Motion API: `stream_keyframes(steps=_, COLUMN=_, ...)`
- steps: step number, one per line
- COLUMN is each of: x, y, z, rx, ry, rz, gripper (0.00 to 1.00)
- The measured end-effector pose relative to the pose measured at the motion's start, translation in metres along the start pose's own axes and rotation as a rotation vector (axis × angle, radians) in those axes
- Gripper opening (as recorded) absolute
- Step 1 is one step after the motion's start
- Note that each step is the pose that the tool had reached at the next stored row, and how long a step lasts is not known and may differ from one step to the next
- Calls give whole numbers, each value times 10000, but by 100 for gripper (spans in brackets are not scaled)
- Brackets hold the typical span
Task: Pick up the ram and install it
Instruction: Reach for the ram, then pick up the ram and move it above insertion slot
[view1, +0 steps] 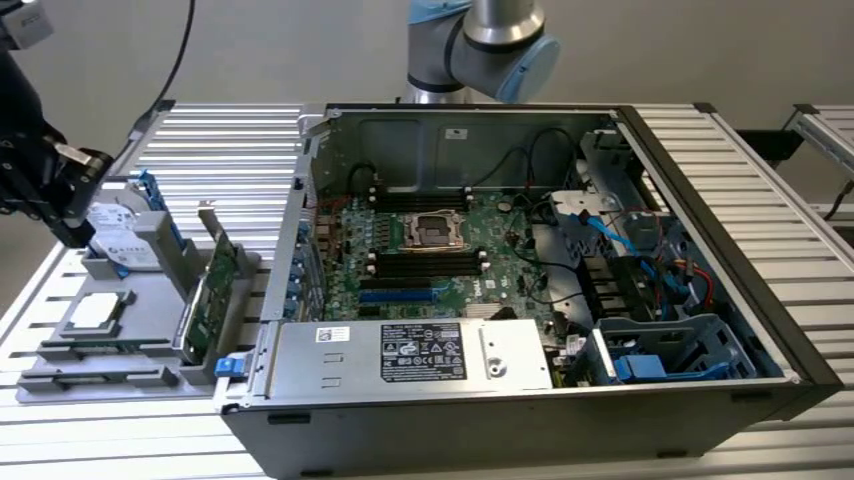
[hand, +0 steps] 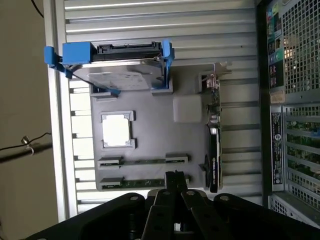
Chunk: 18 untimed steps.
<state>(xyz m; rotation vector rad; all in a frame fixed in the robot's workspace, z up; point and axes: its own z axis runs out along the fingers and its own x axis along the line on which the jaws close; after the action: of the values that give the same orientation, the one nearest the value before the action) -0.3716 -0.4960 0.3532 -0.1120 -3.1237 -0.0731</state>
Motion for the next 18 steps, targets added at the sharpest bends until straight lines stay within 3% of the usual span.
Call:
stream_keyframes(steps=7, x=133, y=-139, z=81, rx=9, ry=137, rz=8, gripper=11)
stream_keyframes(steps=18, x=142, y=-143, z=82, rx=10, ry=141, rz=7, gripper=11)
